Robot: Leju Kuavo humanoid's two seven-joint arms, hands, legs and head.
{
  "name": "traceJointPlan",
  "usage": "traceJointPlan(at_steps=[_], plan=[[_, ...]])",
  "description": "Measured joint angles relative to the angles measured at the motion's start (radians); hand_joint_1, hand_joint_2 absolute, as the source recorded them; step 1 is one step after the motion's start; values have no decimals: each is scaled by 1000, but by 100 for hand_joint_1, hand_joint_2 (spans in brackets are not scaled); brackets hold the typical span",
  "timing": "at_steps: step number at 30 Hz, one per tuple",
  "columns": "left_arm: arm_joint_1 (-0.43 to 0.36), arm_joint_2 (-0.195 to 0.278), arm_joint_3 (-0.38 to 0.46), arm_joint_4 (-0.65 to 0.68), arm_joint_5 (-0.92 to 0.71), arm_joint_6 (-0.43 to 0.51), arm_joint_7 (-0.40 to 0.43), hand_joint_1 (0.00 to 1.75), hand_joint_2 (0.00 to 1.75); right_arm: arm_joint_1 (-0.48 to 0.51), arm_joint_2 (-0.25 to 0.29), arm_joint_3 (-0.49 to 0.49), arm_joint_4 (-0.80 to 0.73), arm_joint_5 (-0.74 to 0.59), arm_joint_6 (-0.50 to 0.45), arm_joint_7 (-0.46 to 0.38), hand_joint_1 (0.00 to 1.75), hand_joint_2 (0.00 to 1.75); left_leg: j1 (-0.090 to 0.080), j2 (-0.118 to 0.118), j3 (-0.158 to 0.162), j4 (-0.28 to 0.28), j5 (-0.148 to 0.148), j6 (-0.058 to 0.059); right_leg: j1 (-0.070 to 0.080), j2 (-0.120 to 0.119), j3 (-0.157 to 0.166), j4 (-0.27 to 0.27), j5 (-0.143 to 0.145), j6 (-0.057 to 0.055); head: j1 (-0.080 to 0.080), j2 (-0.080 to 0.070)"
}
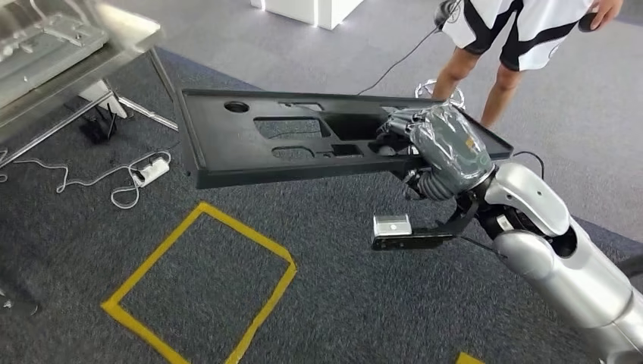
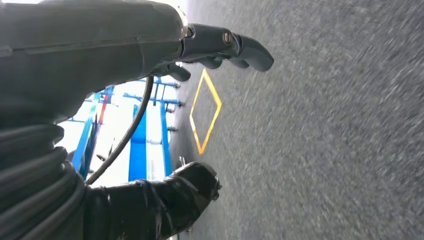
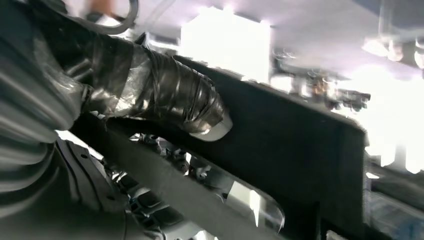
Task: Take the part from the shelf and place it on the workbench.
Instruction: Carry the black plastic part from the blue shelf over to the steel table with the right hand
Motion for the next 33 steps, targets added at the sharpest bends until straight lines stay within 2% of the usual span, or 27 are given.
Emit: traceJointPlan(at_steps=[1, 2, 3, 4, 6, 7, 9, 10, 11, 12, 13, 15, 16, 18, 20, 21, 22, 23, 24, 25, 26, 27, 28, 29, 30, 31, 33], plan=[[1, -2, 0, 0, 0, 2, -2, 0, 175, -2, 3, 0, 2, 5, 0, 4, 175, 175, 4, -14, -5, -2, 1, -5, 1, -13, 4, -6, -3, -4, 0, 0], [3, -4, -1, 0, -1, 3, -5, 0, 175, -4, 8, 0, 5, 10, 1, 8, 175, 175, 5, -13, -7, -1, 1, -11, 2, -28, 11, -14, -3, -8, 0, 0], [3, -6, -1, 0, -1, 5, -7, 0, 175, -7, 13, 0, 8, 13, 1, 10, 175, 175, 4, 7, -12, 10, -3, -16, 1, -44, 22, -24, -4, -13, -2, 0], [3, -7, -2, 0, -1, 7, -10, 0, 175, -9, 17, 0, 10, 17, 1, 11, 175, 175, 3, 41, -25, 38, -14, -22, 0, -61, 35, -33, -5, -18, -4, 0], [3, -9, -3, 0, -1, 9, -15, 0, 175, -11, 21, 0, 15, 22, 1, 10, 175, 175, 5, 113, -85, 143, -49, -34, 3, -95, 60, -47, -13, -24, -7, 0], [3, -10, -3, 0, 0, 9, -17, 0, 175, -12, 22, 0, 17, 24, 2, 10, 175, 175, 8, 129, -124, 199, -62, -38, 5, -112, 69, -50, -18, -24, -7, 0], [4, -13, -3, 0, 1, 10, -18, 0, 175, -12, 26, 0, 23, 26, 4, 9, 175, 175, 13, 138, -171, 246, -50, -40, 7, -144, 85, -51, -32, -24, -7, 0], [5, -13, -3, 0, 2, 10, -19, 0, 175, -13, 30, 0, 25, 27, 6, 9, 175, 175, 14, 139, -172, 229, -25, -40, 8, -156, 93, -51, -38, -24, -7, 0], [6, -14, -3, 0, 3, 10, -20, 0, 175, -14, 34, 0, 28, 27, 8, 9, 175, 175, 14, 142, -159, 189, 9, -37, 9, -166, 101, -51, -45, -23, -7, 0], [8, -14, -3, -1, 4, 10, -21, 0, 175, -18, 40, 0, 30, 27, 10, 9, 175, 175, 12, 152, -134, 129, 48, -31, 10, -175, 110, -52, -51, -22, -8, 0], [9, -13, -2, -1, 5, 10, -21, 0, 175, -22, 45, 0, 32, 27, 13, 9, 175, 175, 6, 170, -106, 74, 73, -25, 11, -185, 119, -54, -59, -20, -7, 0], [9, -11, -1, -2, 10, 9, -22, 0, 175, -33, 54, 0, 38, 27, 24, 9, 175, 175, -9, 199, -64, -5, 88, -10, 12, -204, 134, -59, -72, -11, -7, 0], [8, -9, 0, -3, 13, 9, -22, 0, 175, -39, 57, 0, 42, 26, 30, 9, 175, 175, -16, 202, -57, -11, 75, -5, 11, -213, 139, -62, -77, -4, -6, 0], [6, -7, 2, -4, 18, 8, -22, 0, 175, -54, 66, -1, 48, 23, 42, 10, 175, 175, -19, 183, -42, -26, 65, 5, 8, -224, 156, -69, -88, 10, -6, 0], [4, -6, 5, -4, 20, 6, -21, 0, 175, -76, 73, -3, 55, 19, 51, 11, 175, 175, -14, 161, -13, -48, 59, 15, 4, -179, 154, -36, -107, 15, -5, 0], [1, -6, 7, -4, 20, 5, -20, 0, 175, -86, 75, -4, 59, 16, 56, 12, 175, 175, -10, 151, 0, -56, 57, 20, 1, -146, 128, 14, -124, 15, -4, 0], [-2, -5, 9, -4, 20, 4, -20, 0, 175, -93, 74, -4, 63, 13, 59, 12, 175, 175, -11, 140, 9, -59, 51, 24, 1, -119, 86, 82, -143, 15, -3, 0], [-4, -5, 10, -4, 20, 3, -19, 0, 175, -98, 74, -4, 67, 11, 61, 13, 175, 175, -11, 128, 15, -58, 46, 27, 1, -109, 35, 152, -158, 16, -3, 0], [-6, -5, 10, -5, 20, 2, -19, 0, 175, -99, 74, -4, 71, 10, 64, 13, 175, 175, -11, 114, 22, -57, 38, 28, 0, -105, -11, 204, -158, 18, -3, 0], [-6, -5, 10, -5, 20, 2, -19, 0, 175, -100, 74, -4, 74, 9, 66, 14, 175, 175, -10, 98, 30, -53, 30, 27, 0, -104, -43, 219, -136, 21, -3, 0], [-6, -5, 10, -5, 20, 1, -19, 0, 175, -102, 74, -4, 78, 9, 70, 15, 175, 175, -9, 81, 38, -48, 20, 25, -1, -102, -56, 198, -94, 23, -3, 0], [-5, -5, 11, -5, 20, 0, -19, 0, 175, -107, 74, -4, 81, 9, 73, 16, 175, 175, -8, 66, 47, -40, 9, 22, -3, -95, -53, 144, -37, 25, -2, 0], [-2, -5, 11, -4, 20, 0, -18, 0, 175, -113, 74, -4, 84, 8, 76, 17, 175, 175, -7, 52, 52, -33, -2, 18, -6, -74, -44, 90, 7, 25, -2, 0], [-2, -5, 11, -4, 20, -1, -18, 0, 175, -120, 73, -4, 88, 7, 78, 19, 175, 175, -6, 38, 53, -23, -12, 14, -9, -51, -28, 38, 33, 25, -3, 0], [-1, -5, 12, -4, 20, -1, -18, 0, 175, -128, 73, -4, 91, 7, 82, 20, 175, 175, -4, 26, 49, -16, -18, 8, -10, -33, -18, 6, 40, 23, -3, 0], [-1, -6, 12, -4, 20, -1, -18, 0, 175, -136, 73, -4, 95, 6, 85, 22, 175, 175, 0, 14, 43, -13, -21, 2, -8, -23, -11, -5, 31, 19, -3, 0], [-2, -4, 12, -5, 20, -1, -19, 0, 175, -151, 74, -4, 100, 5, 91, 26, 175, 175, 8, -6, 37, -16, -23, -10, -4, -42, 0, -23, 21, 9, -4, 0]])
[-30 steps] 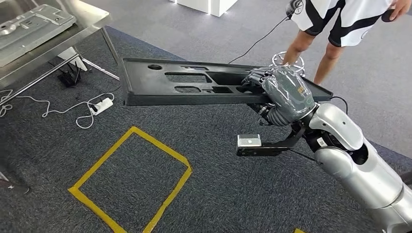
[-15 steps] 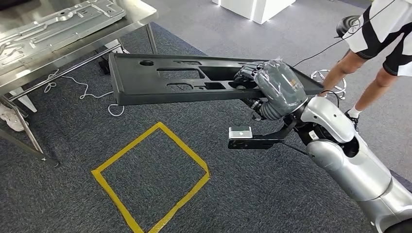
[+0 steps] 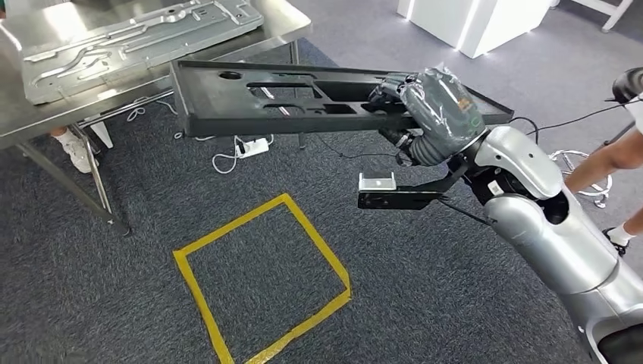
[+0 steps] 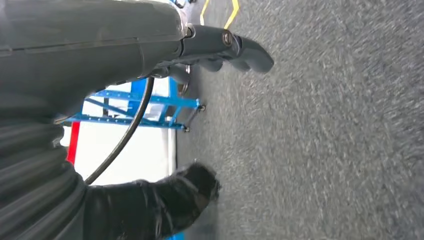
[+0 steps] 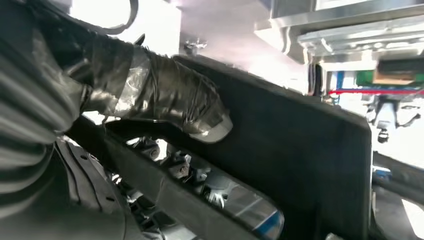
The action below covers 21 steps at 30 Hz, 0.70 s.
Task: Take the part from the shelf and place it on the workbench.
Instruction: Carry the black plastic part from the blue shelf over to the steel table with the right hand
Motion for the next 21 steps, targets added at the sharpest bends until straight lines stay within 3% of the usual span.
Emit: traceJointPlan(at_steps=[1, 3, 4, 5, 7, 8, 9, 11, 12, 13, 15, 16, 17, 18, 19, 21], plan=[[0, 1, 0, 0, 0, 0, 0, 0, 175, -8, 1, 0, 2, -1, 2, 2, 175, 175, 0, 12, -1, 4, -3, -6, -1, -13, 10, -9, -3, -6, -1, 0], [-1, 3, 0, -1, 0, 0, 0, 0, 175, -23, 3, 0, 7, -1, 4, 3, 175, 175, -2, 73, -31, 60, -21, -17, -4, -42, 38, -28, -10, -18, -4, 0], [-1, 2, 0, -1, 0, 0, 0, 0, 175, -30, 2, 0, 10, -1, 4, 6, 175, 175, -1, 108, -66, 117, -36, -24, -3, -57, 51, -33, -16, -23, -5, 0], [-2, 2, 0, -1, 0, -1, 0, 0, 175, -36, 2, 0, 13, 0, 5, 8, 175, 175, 3, 127, -111, 181, -50, -29, -2, -72, 63, -37, -23, -25, -6, 0], [-1, 2, 0, -1, 0, -1, 0, 0, 175, -41, 2, 0, 19, 1, 7, 15, 175, 175, 10, 141, -183, 257, -41, -36, -2, -101, 84, -38, -42, -24, -6, 0], [0, 2, 0, -1, 0, -1, 0, 0, 175, -42, 2, 0, 21, 1, 8, 16, 175, 175, 12, 145, -193, 241, -9, -37, -2, -115, 96, -38, -52, -22, -6, 0], [1, 2, 0, -1, 0, -1, 0, 0, 175, -43, 3, 0, 24, 2, 9, 17, 175, 175, 13, 152, -183, 188, 40, -35, -2, -128, 110, -38, -63, -20, -6, 0], [5, 2, 0, -1, 0, -1, 0, 0, 175, -45, 3, 0, 28, 2, 10, 18, 175, 175, 2, 196, -139, 66, 115, -26, 2, -150, 134, -41, -84, -12, -6, 0], [6, 3, 0, -1, 0, -2, 0, 0, 175, -46, 3, 0, 30, 2, 10, 18, 175, 175, -6, 218, -122, 24, 126, -18, 5, -159, 141, -43, -92, -6, -5, 0], [5, 3, 0, -1, 0, -2, 0, 0, 175, -47, 3, 0, 32, 2, 10, 19, 175, 175, -13, 233, -115, 10, 119, -12, 9, -168, 146, -47, -98, 1, -5, 0], [2, 3, 0, -2, 0, -2, 0, 0, 175, -51, 5, 0, 34, 2, 11, 19, 175, 175, -17, 220, -106, 1, 99, 2, 13, -187, 163, -58, -109, 14, -6, 0], [1, 3, 0, -2, 0, -2, 0, 0, 175, -53, 6, 0, 34, 2, 11, 19, 175, 175, -15, 206, -97, -3, 93, 7, 12, -182, 173, -58, -117, 19, -5, 0], [-1, 3, 0, -2, 0, -2, 0, 0, 175, -57, 7, 0, 34, 2, 10, 19, 175, 175, -11, 194, -85, -10, 88, 13, 10, -161, 173, -43, -127, 22, -5, 0], [-3, 3, 0, -2, 0, -2, 0, 0, 175, -60, 6, 0, 34, 3, 10, 20, 175, 175, -8, 183, -71, -16, 83, 20, 7, -132, 156, -3, -142, 23, -4, 0], [-5, 4, 0, -2, 0, -2, 0, 0, 175, -62, 3, 0, 35, 6, 10, 24, 175, 175, -6, 173, -60, -20, 78, 26, 6, -99, 119, 61, -160, 22, -3, 0], [-8, 5, 0, -2, 0, -2, 0, 0, 175, -64, -2, 0, 40, 16, 12, 37, 175, 175, -7, 153, -42, -21, 63, 35, 6, -67, 10, 206, -186, 23, -3, 0]])
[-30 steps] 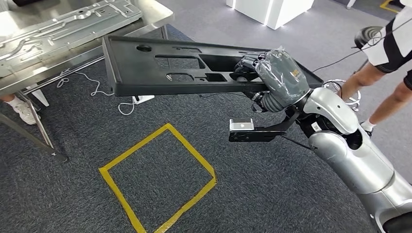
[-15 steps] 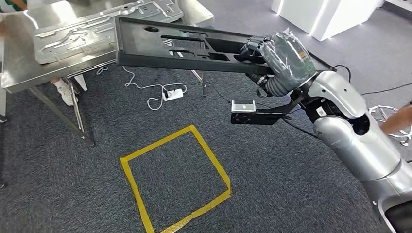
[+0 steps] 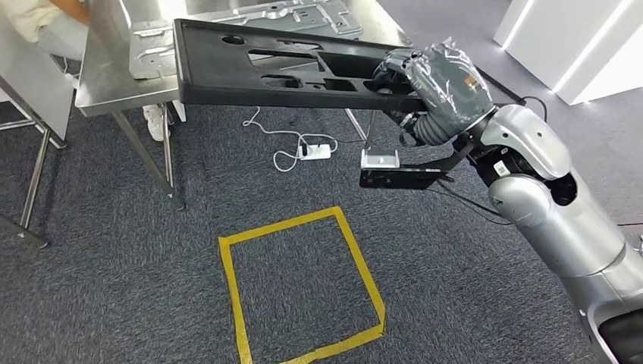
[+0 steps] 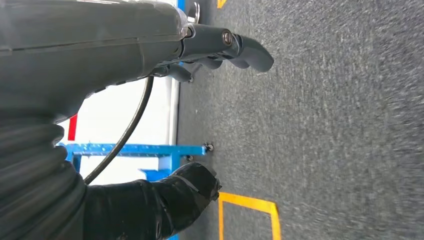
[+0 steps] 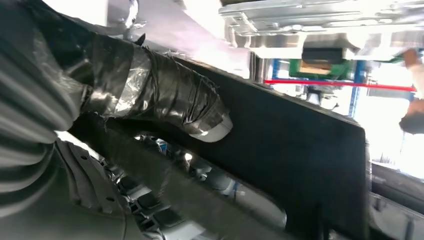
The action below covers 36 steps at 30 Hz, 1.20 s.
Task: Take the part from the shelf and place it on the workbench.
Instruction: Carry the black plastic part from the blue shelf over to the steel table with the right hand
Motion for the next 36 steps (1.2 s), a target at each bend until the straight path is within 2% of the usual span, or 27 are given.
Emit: traceJointPlan(at_steps=[1, 2, 3, 4, 5, 6, 7, 9, 11, 12, 13, 15, 16, 17, 18, 20, 21, 22, 25, 27, 28, 30, 31, 32, 33, 35, 36], plan=[[0, 0, 0, 0, 0, 0, 0, 0, 175, 0, -1, 0, 4, 4, 2, 6, 175, 175, -1, -11, 11, 0, -9, 1, 1, 4, -45, 40, 10, 1, 0, 0], [1, 1, 0, 0, 0, 0, 0, 0, 175, -1, -2, 0, 8, 6, 3, 10, 175, 175, -1, -20, 25, 0, -19, 0, 2, 5, -74, 44, 43, 0, 0, 0], [3, 1, 0, 0, 0, 0, 0, 0, 175, -2, -3, 0, 12, 6, 5, 13, 175, 175, -2, -28, 40, 0, -29, -1, 3, 5, -83, 5, 98, -3, 0, 0], [5, 1, 1, 0, 0, 0, 0, 0, 175, -6, -3, 0, 16, 6, 6, 16, 175, 175, -2, -35, 55, 0, -40, -3, 5, 6, -77, -62, 161, -8, 0, 0], [7, 0, 1, 0, 0, 0, 0, 0, 175, -10, -4, 0, 19, 6, 6, 18, 175, 175, -4, -40, 66, 1, -51, -6, 8, 7, -65, -124, 209, -13, -1, 0], [8, 0, 1, 0, 0, 0, 0, 0, 175, -16, -5, 0, 23, 6, 8, 19, 175, 175, -5, -45, 73, 3, -60, -10, 12, 9, -49, -181, 234, -19, -1, 0], [8, -1, 1, 0, 0, 0, 0, 0, 175, -22, -6, 1, 25, 6, 9, 19, 175, 175, -5, -48, 75, 3, -66, -15, 15, 10, -39, -211, 239, -24, -1, 0], [7, -1, 1, 0, 0, -1, 0, 0, 175, -30, -6, 1, 28, 6, 10, 24, 175, 175, -4, -50, 76, 0, -74, -25, 17, 11, -25, -231, 221, -32, -1, 0], [4, 2, 1, -1, 0, -1, 0, 0, 175, -35, -6, 1, 30, 6, 11, 33, 175, 175, -4, -43, 79, 9, -87, -37, 9, 9, -8, -242, 216, -41, -2, 0], [3, 3, 1, -2, 0, -1, 0, 0, 175, -39, -6, 1, 31, 5, 12, 37, 175, 175, -3, -36, 67, 37, -100, -44, 3, 8, 3, -249, 212, -46, -4, 0], [3, 4, 1, -2, 0, -1, 0, 0, 175, -43, -6, 1, 33, 4, 14, 40, 175, 175, 0, -28, 40, 87, -118, -50, 0, 5, 15, -254, 206, -49, -6, 0], [2, 4, 2, -2, 0, -1, 0, 0, 175, -48, -6, 1, 38, 2, 20, 44, 175, 175, 12, -18, -45, 219, -153, -64, -3, 3, 32, -256, 192, -51, -8, 0], [3, 4, 2, -2, 0, -1, 0, 0, 175, -49, -6, 1, 41, 1, 23, 46, 175, 175, 18, -15, -85, 267, -154, -70, -4, 2, 41, -255, 184, -49, -8, 0], [4, 4, 2, -2, 0, -1, 0, 0, 175, -49, -6, 2, 45, 1, 25, 49, 175, 175, 23, -13, -108, 278, -132, -76, -7, 2, 52, -254, 174, -46, -8, 0], [5, 5, 3, -2, 0, -1, 1, 0, 175, -51, -6, 2, 49, 0, 27, 50, 175, 175, 27, -11, -111, 249, -88, -81, -10, 2, 65, -252, 163, -42, -8, 0], [7, 6, 6, -2, 0, -1, 1, 0, 175, -61, -6, 2, 57, 0, 31, 54, 175, 175, 33, -6, -76, 115, 15, -88, -16, 1, 90, -250, 139, -30, -7, 0], [7, 6, 7, -2, 0, -1, 1, 0, 175, -70, -7, 2, 63, 0, 35, 55, 175, 175, 32, -4, -55, 60, 40, -89, -16, 1, 96, -250, 129, -22, -8, 0], [6, 6, 7, -2, 0, -1, 2, 0, 175, -81, -9, 2, 68, 0, 41, 56, 175, 175, 30, -4, -43, 29, 45, -86, -15, 1, 99, -251, 123, -15, -9, 0], [3, 5, 8, -1, 0, -2, 2, 0, 175, -113, -15, 3, 88, 1, 65, 63, 175, 175, 26, -8, -34, 18, 20, -65, -13, 0, 105, -260, 113, 5, -10, 0], [3, 6, 11, -2, 0, -2, 2, 0, 175, -141, -18, 3, 103, 5, 80, 69, 175, 175, 27, -11, -22, 12, 10, -49, -16, 0, 95, -228, 94, 10, -8, 0], [3, 7, 13, -2, 0, -3, 2, 0, 175, -156, -20, 4, 111, 6, 85, 71, 175, 175, 27, -12, -14, 10, 5, -43, -16, 1, 69, -180, 76, 10, -7, 0], [4, 9, 18, -2, 1, -4, 2, 0, 175, -175, -21, 6, 127, 7, 92, 73, 175, 175, 21, -14, 0, 10, -9, -32, -8, 2, -24, -34, 37, 5, -7, 0], [4, 10, 20, -2, 1, -4, 2, 0, 175, -179, -22, 8, 134, 7, 95, 73, 175, 175, 18, -16, 10, 10, -17, -29, -4, 3, -70, 25, 31, 2, -6, 0], [4, 10, 22, -2, 1, -5, 2, 0, 175, -180, -22, 11, 140, 7, 97, 73, 175, 175, 14, -18, 22, 10, -26, -27, 0, 3, -102, 52, 47, -3, -6, 0], [4, 10, 23, -2, 1, -6, 3, 0, 175, -180, -22, 15, 145, 7, 99, 73, 175, 175, 10, -21, 36, 10, -36, -25, 4, 3, -113, 36, 84, -10, -6, 0], [5, 10, 24, -1, 2, -6, 3, 0, 175, -184, -22, 21, 152, 8, 99, 73, 175, 175, 4, -25, 63, 10, -56, -25, 16, 5, -91, -80, 189, -33, -6, 0], [5, 9, 24, -1, 2, -7, 3, 0, 175, -189, -23, 24, 156, 8, 99, 73, 175, 175, 1, -27, 73, 10, -65, -27, 21, 5, -71, -140, 224, -42, -7, 0]])
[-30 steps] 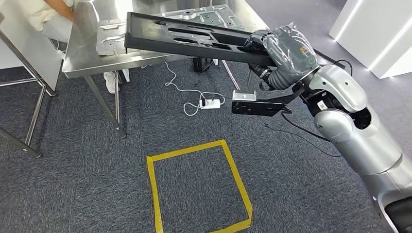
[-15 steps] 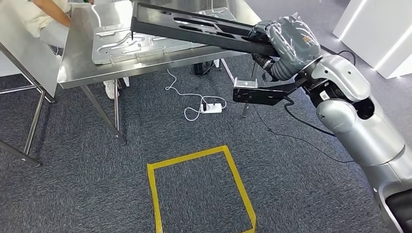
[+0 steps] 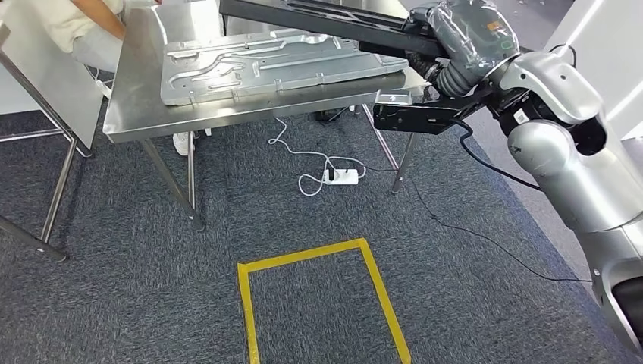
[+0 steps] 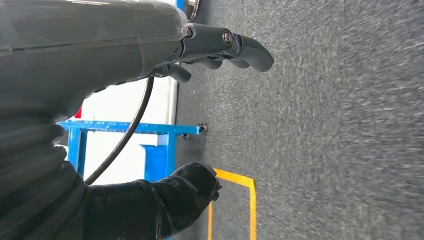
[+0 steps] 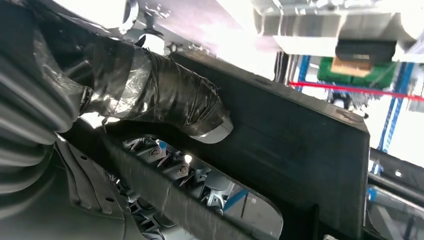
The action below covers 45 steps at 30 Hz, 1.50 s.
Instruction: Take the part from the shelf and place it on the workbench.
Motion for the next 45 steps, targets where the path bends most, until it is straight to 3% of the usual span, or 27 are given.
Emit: traceJointPlan(at_steps=[1, 3, 6, 10, 12, 13, 16, 17, 20, 22, 25, 27, 28, 29, 31, 32, 33, 35, 36, 38, 39, 41, 42, 43, 44, 45], plan=[[0, 0, 0, 0, 0, 0, 0, 0, 175, -6, -1, 3, 3, 0, 0, 0, 175, 175, -2, -1, 5, 0, -7, -3, 5, 0, 16, -43, 15, -7, -1, 0], [-2, 0, 1, 0, 1, 0, 0, 0, 175, -15, -1, 8, 8, 1, 0, 1, 175, 175, -3, -1, 10, -4, -15, -10, 9, 2, 32, -72, 3, -12, -2, 0], [-6, 7, 1, -1, 8, -2, 0, 0, 175, -26, 4, 14, 15, 13, 8, 17, 175, 175, -4, 5, 10, 14, -35, -26, -4, 1, 58, -95, -9, -20, -3, 0], [-9, 11, 3, -1, 17, -10, 0, 0, 175, -57, 20, 32, 42, 30, 19, 37, 175, 175, 7, 11, -79, 174, -91, -43, -9, -1, 85, -107, -22, -28, -5, 0], [-9, 11, 3, -1, 17, -11, 0, 0, 175, -59, 22, 34, 44, 31, 19, 38, 175, 175, 8, 12, -90, 191, -96, -44, -9, -1, 86, -107, -24, -28, -5, 0], [-8, 14, 4, -1, 17, -12, 0, 0, 175, -61, 29, 44, 55, 32, 19, 38, 175, 175, 11, 13, -106, 177, -55, -47, -10, -1, 103, -107, -37, -25, -5, 0], [-2, 25, 9, -1, 18, -16, -1, 0, 175, -72, 49, 80, 94, 37, 17, 39, 175, 175, 14, 20, -114, 41, 100, -46, -12, 0, 161, -110, -91, -4, -5, 0], [-1, 26, 10, -1, 18, -17, -2, 0, 175, -75, 50, 83, 98, 38, 17, 39, 175, 175, 11, 20, -100, 6, 105, -40, -11, 1, 166, -113, -97, 2, -5, 0], [-3, 27, 10, -1, 18, -18, -3, 0, 175, -79, 51, 87, 106, 38, 16, 40, 175, 175, 11, 19, -78, -18, 83, -18, -10, 1, 174, -103, -91, 19, -4, 0], [-1, 27, 12, -1, 17, -18, -3, 0, 175, -84, 52, 87, 111, 38, 16, 39, 175, 175, 14, 17, -53, -28, 74, -5, -12, 1, 138, -29, -93, 25, -2, 0], [0, 29, 14, -1, 16, -18, -3, 0, 175, -91, 52, 91, 119, 41, 16, 39, 175, 175, 14, 13, -25, -32, 52, 5, -13, 2, 12, 145, -150, 31, -2, 0], [0, 30, 15, -1, 16, -19, -3, 0, 175, -91, 52, 97, 126, 44, 17, 39, 175, 175, 12, 10, 2, -32, 31, 5, -13, 2, -43, 171, -185, 30, -1, 0], [1, 30, 16, -1, 16, -19, -3, 0, 175, -91, 52, 99, 129, 45, 17, 40, 175, 175, 11, 8, 19, -32, 18, 5, -13, 1, -51, 143, -176, 28, -1, 0], [1, 30, 17, -1, 15, -19, -3, 0, 175, -92, 52, 100, 132, 46, 17, 40, 175, 175, 10, 7, 36, -32, 5, 3, -11, 1, -46, 87, -134, 22, -1, 0], [3, 28, 18, -1, 15, -20, -2, 0, 175, -95, 52, 102, 137, 47, 17, 40, 175, 175, 7, 5, 63, -30, -20, -3, -3, 1, -29, -37, -4, 7, -1, 0], [2, 28, 18, -1, 15, -21, -2, 0, 175, -97, 51, 102, 140, 48, 17, 40, 175, 175, 5, 4, 69, -30, -33, -8, 1, 3, -22, -75, 43, 0, -1, 0], [1, 27, 19, -1, 15, -22, -2, 0, 175, -99, 51, 103, 142, 48, 17, 40, 175, 175, 4, 4, 75, -26, -40, -13, 3, 5, -18, -94, 67, -5, -1, 0], [-3, 31, 19, -1, 15, -24, -3, 0, 175, -103, 53, 104, 145, 51, 17, 43, 175, 175, 3, 5, 77, -10, -37, -24, 1, 7, 1, -100, 57, -15, -2, 0], [-3, 33, 19, -1, 15, -24, -3, 0, 175, -105, 56, 104, 146, 52, 17, 45, 175, 175, 3, 7, 71, 17, -27, -28, -2, 8, 14, -105, 52, -21, -2, 0], [-5, 37, 19, -1, 13, -26, -3, 0, 175, -110, 62, 105, 150, 55, 15, 51, 175, 175, 6, 11, 17, 114, -24, -37, -7, 7, 42, -113, 38, -31, -3, 0], [-6, 37, 19, -1, 11, -27, -3, 0, 175, -112, 66, 106, 154, 57, 14, 52, 175, 175, 8, 14, -24, 175, -41, -43, -7, 6, 53, -115, 29, -34, -3, 0], [-5, 38, 19, -1, 9, -28, -3, 0, 175, -110, 72, 111, 161, 64, 10, 54, 175, 175, 14, 16, -99, 250, -108, -52, -7, 8, 77, -116, 8, -34, -3, 0], [-4, 40, 19, -1, 8, -29, -3, 0, 175, -107, 75, 114, 166, 72, 7, 55, 175, 175, 16, 16, -122, 251, -135, -55, -7, 9, 92, -116, -5, -33, -4, 0], [-3, 41, 19, -1, 7, -29, -3, 0, 175, -103, 78, 118, 171, 82, 2, 55, 175, 175, 17, 17, -133, 224, -138, -56, -7, 9, 109, -116, -18, -32, -4, 0], [-2, 42, 19, -1, 6, -29, -3, 0, 175, -100, 82, 121, 177, 93, -3, 55, 175, 175, 17, 17, -134, 175, -107, -54, -7, 9, 126, -116, -32, -29, -4, 0], [0, 44, 19, -1, 4, -29, -3, 0, 175, -97, 85, 124, 183, 103, -9, 54, 175, 175, 17, 17, -129, 111, -43, -50, -7, 9, 140, -116, -46, -27, -3, 0]])
